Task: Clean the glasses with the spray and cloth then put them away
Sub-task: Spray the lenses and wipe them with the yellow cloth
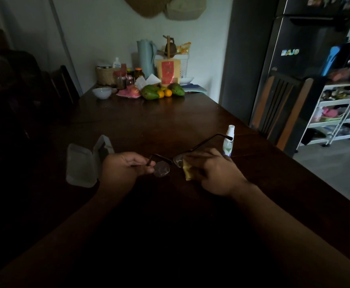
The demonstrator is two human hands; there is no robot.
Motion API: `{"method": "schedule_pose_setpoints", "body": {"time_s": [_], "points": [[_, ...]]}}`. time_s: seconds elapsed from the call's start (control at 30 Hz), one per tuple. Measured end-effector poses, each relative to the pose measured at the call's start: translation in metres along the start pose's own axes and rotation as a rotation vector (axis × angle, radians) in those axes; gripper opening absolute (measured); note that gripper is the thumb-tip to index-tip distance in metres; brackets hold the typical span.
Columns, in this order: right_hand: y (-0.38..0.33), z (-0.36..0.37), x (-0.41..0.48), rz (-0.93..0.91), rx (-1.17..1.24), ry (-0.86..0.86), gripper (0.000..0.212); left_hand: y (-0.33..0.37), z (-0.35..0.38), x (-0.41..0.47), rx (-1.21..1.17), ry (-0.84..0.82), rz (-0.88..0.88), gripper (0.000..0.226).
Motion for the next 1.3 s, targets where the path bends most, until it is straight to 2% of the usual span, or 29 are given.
{"method": "schedule_pose_setpoints", "body": {"time_s": [0.1, 0.23, 0.47, 0.7, 0.8, 0.97, 1.13, 1.23, 1.3], "points": [[-0.004, 0.003, 0.0, -0.04, 0.04, -0.031, 0.055, -0.002, -0.002, -0.001, -0.027, 0.018, 0.023, 0.025], [0.004, 0.003, 0.0, 0.009, -0.033, 0.001, 0.054, -0.001, -0.001, -0.003, -0.036, 0.031, 0.04, 0.032], [-0.007, 0.006, 0.001, -0.089, 0.15, -0.031, 0.053, -0.001, 0.001, -0.001, -0.008, 0.005, -0.01, 0.022], [0.003, 0.0, -0.002, -0.031, 0.068, 0.033, 0.05, -0.001, 0.001, 0.0, 0.012, -0.01, 0.015, 0.023], [-0.002, 0.005, -0.001, -0.056, 0.073, 0.007, 0.052, -0.002, 0.002, -0.001, -0.022, -0.011, 0.023, 0.02], [-0.005, 0.005, -0.002, -0.07, 0.094, -0.017, 0.054, -0.004, 0.001, -0.001, 0.017, 0.012, 0.025, 0.033], [0.001, 0.001, -0.004, -0.01, -0.064, 0.017, 0.048, -0.003, 0.002, 0.0, 0.012, -0.011, -0.026, 0.019], [-0.005, 0.003, -0.004, -0.038, -0.023, -0.043, 0.054, -0.003, 0.002, 0.0, -0.003, -0.018, -0.041, 0.017], [-0.006, 0.001, -0.005, -0.05, 0.034, -0.04, 0.049, -0.003, 0.001, -0.001, -0.025, 0.0, -0.037, 0.018]]}}
Point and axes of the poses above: each hand's wrist, its own x-axis towards the middle knuckle, its own z-axis out of the palm, y = z × x, the point moved 5 cm from there along x, towards the middle knuckle, and after that the axes turned 5 degrees about x, right-handed, at the moved point
